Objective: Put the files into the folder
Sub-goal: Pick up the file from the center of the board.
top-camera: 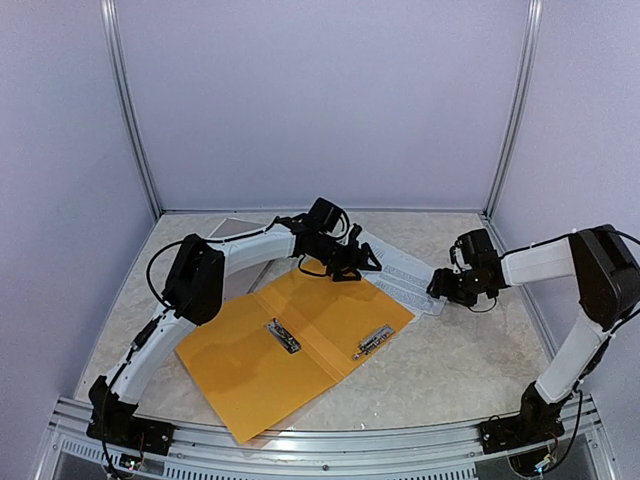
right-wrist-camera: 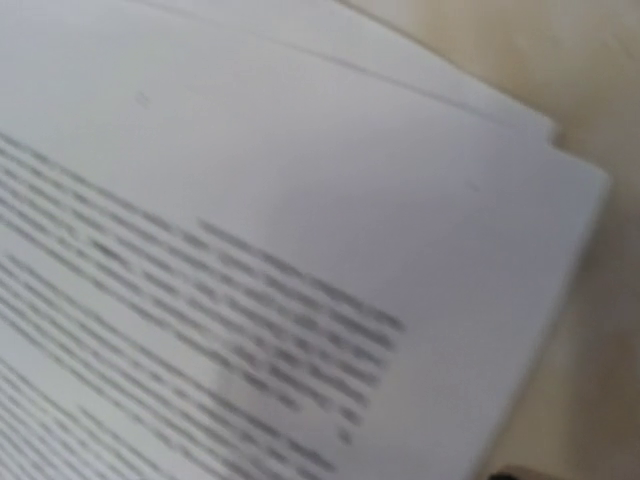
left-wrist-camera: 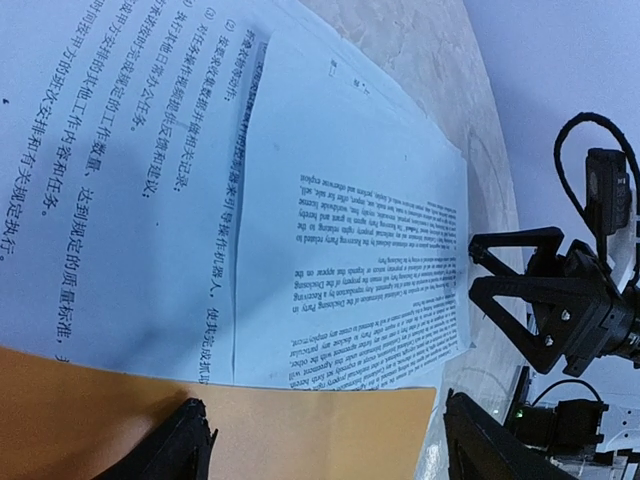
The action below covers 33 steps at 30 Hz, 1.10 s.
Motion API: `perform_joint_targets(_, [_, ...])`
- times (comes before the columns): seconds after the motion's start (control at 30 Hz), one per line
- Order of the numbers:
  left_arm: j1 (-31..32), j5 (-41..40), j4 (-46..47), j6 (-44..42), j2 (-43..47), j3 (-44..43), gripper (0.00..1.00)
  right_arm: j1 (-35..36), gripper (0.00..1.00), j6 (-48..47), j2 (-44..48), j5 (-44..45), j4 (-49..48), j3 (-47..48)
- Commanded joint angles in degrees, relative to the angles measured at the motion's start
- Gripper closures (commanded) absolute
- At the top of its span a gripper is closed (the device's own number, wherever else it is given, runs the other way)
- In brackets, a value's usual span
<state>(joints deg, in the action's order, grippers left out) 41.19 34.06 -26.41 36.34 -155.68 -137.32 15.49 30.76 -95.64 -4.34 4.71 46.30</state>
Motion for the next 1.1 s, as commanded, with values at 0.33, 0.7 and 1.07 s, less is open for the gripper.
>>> perform_joint_targets(0.33, [0.82,0.65,-3.77,-0.54,-4.75,-2.34,0.27,0.2,0.38,8.79,-4.83,-8.4,-11.75,-3.45])
perform_joint_targets(0.7, [0.13,1.66,-2.59,-0.21,-4.57,-1.79,0.31,0.29,0.64,7.31,-3.73,-9.07,-12.09,-3.56])
perform_joint_targets(1.07, [-0.71,0.97,-1.64,-0.68,-2.55,1.06,0.31,0.25,0.88,2.52,-1.14,-3.36,-3.33,1.11])
